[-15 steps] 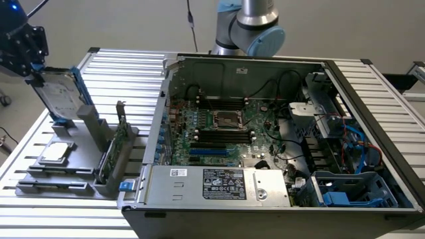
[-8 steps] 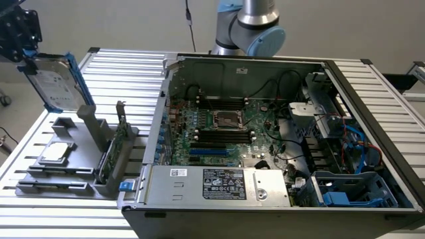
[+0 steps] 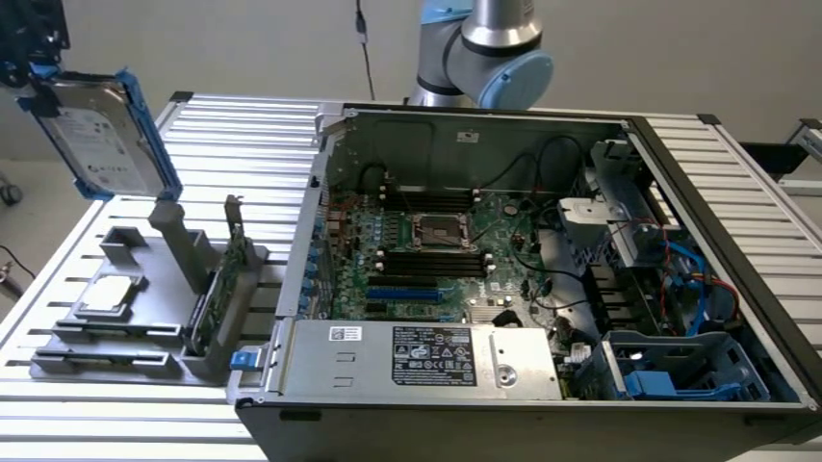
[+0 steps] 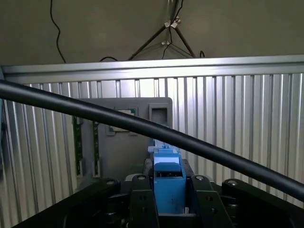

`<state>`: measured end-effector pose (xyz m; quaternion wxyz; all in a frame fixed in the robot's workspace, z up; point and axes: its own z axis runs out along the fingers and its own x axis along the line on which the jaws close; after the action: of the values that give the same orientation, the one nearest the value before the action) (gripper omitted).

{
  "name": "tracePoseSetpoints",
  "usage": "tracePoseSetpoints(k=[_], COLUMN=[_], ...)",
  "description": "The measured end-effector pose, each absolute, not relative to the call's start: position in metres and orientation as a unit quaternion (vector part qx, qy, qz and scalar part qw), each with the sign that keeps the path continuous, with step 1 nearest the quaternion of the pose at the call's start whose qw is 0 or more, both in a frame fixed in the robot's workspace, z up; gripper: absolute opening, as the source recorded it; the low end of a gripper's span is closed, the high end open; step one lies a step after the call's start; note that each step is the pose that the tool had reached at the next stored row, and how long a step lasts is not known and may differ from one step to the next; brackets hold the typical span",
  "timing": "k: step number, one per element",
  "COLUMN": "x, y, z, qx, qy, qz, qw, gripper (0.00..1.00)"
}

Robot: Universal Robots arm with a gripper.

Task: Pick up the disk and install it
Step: 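Pick up the disk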

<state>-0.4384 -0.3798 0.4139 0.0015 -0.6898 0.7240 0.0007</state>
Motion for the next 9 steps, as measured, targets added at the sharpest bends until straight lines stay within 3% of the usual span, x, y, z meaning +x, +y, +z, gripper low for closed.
tracePoseSetpoints(k=[9], x=[-0.401], y=[-0.389], z=[0.442], qx=[-0.690], qy=[0.724], qz=[0.003], qw=[0.004], gripper=[0.33])
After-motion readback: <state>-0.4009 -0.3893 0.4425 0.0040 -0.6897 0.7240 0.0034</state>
